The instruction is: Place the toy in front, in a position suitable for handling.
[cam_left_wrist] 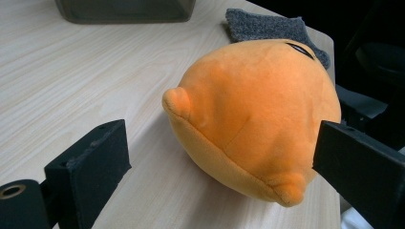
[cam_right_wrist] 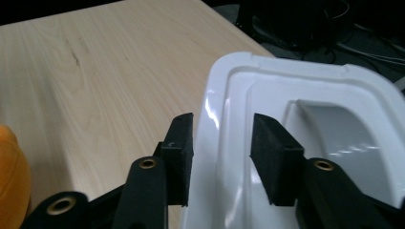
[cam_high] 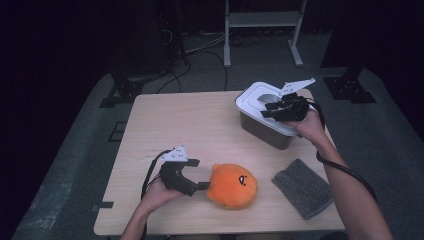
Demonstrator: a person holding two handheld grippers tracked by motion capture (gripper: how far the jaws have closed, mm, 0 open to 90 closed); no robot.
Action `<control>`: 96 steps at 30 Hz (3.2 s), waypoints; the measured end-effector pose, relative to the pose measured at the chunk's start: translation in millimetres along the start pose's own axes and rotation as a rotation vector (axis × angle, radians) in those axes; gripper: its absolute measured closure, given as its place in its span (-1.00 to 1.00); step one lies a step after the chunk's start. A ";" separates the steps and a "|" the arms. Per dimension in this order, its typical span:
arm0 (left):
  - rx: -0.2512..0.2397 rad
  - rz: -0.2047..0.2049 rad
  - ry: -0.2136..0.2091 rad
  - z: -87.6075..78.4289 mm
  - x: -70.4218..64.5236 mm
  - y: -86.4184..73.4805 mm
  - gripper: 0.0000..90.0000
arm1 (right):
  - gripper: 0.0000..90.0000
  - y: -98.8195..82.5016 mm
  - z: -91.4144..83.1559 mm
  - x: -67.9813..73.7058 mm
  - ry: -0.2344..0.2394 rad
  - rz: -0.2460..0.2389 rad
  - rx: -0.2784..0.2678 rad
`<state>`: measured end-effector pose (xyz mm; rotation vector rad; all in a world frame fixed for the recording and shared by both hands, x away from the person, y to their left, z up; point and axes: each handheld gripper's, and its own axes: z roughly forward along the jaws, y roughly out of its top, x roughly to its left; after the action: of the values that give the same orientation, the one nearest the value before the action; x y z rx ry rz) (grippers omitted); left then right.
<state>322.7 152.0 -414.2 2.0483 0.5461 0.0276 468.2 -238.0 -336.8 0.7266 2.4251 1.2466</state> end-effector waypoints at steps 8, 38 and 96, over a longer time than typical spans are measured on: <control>-0.003 -0.001 0.001 -1.9 0.3 -0.3 -0.91 | 0.02 10.1 -11.8 -19.9 -0.076 0.032 -0.020; -0.023 -0.004 0.007 -9.8 -1.0 -2.1 -0.91 | 0.46 4.1 2.7 -42.7 -0.114 0.088 0.045; -0.060 0.005 0.022 -20.8 -1.2 -0.4 -0.91 | 0.46 36.7 39.7 43.4 0.245 -0.136 0.050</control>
<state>316.4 168.7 -403.5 1.9925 0.5475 0.0690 462.9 -169.1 -331.4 0.4341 2.6579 1.2909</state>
